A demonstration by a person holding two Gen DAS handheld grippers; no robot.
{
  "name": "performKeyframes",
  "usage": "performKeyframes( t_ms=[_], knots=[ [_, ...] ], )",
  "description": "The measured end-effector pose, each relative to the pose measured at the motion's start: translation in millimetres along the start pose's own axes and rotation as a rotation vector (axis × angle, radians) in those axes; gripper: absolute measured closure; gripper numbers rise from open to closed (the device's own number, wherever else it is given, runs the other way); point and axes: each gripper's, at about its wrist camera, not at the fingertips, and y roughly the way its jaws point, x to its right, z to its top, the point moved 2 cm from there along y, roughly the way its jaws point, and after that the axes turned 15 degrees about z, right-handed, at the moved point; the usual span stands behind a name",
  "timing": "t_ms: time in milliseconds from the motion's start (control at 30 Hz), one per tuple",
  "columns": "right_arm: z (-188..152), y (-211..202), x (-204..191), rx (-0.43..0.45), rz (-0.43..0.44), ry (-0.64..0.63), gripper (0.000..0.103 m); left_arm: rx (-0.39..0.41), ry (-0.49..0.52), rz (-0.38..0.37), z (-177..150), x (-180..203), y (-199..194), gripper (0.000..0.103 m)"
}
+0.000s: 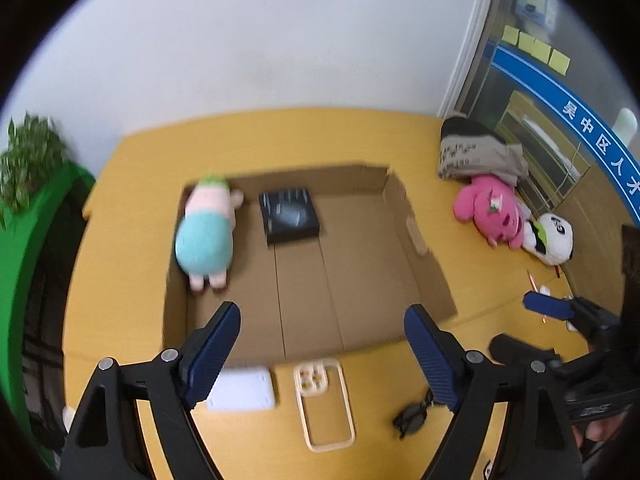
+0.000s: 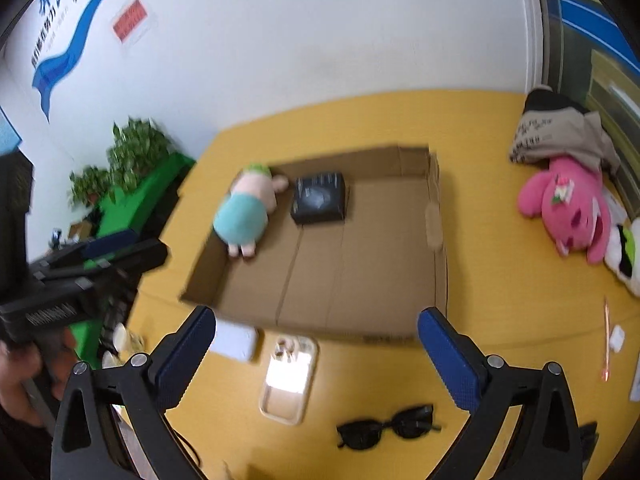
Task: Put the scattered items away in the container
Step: 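Move both grippers toward the clear phone case on the table, then close both grippers on the clear phone case edges and lift it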
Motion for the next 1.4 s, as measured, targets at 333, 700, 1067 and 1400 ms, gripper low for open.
performKeyframes(
  t_ms=[333,700,1067,1400],
  knots=[
    [-101.2,123.0,34.1,-0.268,-0.037,0.141,0.005,-0.333,-0.049,-0.112,-127.8,-21.7,112.3,0.021],
    [-91.7,202.0,35.5,-0.404,-0.017,0.188,0.008,-0.469,-0.059,-0.181,-183.2,-20.1,170.8,0.027],
    [-92.2,292.9,13.0,-0.563,-0.21,0.034,0.0,-0.528,-0.017,-0.219,-225.1,10.4,174.0,0.027],
    [-92.6,265.7,19.2,-0.472,-0.197,0.125,0.017,-0.494,0.041,-0.193,-221.5,49.0,182.5,0.027]
  ],
)
